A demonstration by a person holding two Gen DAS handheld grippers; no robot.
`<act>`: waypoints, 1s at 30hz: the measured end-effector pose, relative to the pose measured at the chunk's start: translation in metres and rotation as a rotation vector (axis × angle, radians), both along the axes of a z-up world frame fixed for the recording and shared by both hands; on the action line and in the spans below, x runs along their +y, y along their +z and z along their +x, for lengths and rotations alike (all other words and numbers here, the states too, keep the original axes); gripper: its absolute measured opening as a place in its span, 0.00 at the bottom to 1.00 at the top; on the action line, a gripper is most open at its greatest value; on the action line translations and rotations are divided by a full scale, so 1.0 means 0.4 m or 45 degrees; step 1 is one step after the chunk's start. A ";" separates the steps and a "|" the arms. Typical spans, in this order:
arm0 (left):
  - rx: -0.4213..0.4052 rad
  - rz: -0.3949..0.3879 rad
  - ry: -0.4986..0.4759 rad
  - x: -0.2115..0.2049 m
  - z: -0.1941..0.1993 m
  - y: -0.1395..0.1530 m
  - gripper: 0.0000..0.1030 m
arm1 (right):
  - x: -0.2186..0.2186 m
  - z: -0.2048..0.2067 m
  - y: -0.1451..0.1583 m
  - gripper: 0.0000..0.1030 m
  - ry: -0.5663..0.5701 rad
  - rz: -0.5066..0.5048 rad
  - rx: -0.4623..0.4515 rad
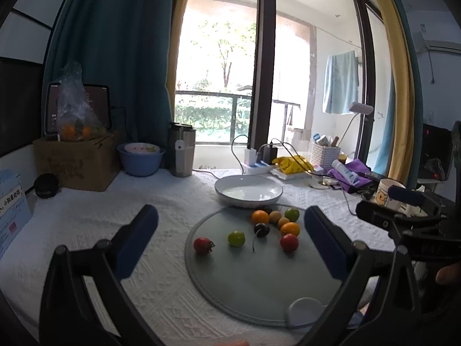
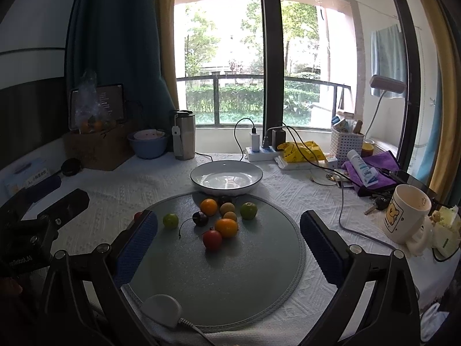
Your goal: Organize fruits
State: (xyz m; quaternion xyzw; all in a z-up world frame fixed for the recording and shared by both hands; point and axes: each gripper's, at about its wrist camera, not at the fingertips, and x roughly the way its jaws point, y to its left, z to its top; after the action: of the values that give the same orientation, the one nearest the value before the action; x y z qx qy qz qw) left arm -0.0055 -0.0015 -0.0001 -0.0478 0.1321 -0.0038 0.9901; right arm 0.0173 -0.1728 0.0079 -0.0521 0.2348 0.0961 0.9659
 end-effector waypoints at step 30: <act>-0.005 -0.004 0.002 0.005 -0.006 0.002 0.99 | 0.009 -0.005 -0.003 0.98 0.009 -0.007 -0.003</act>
State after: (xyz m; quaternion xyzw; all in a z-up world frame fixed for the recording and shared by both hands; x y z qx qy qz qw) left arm -0.0077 0.0003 0.0009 -0.0493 0.1301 -0.0035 0.9903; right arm 0.0154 -0.1693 0.0068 -0.0556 0.2338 0.0986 0.9657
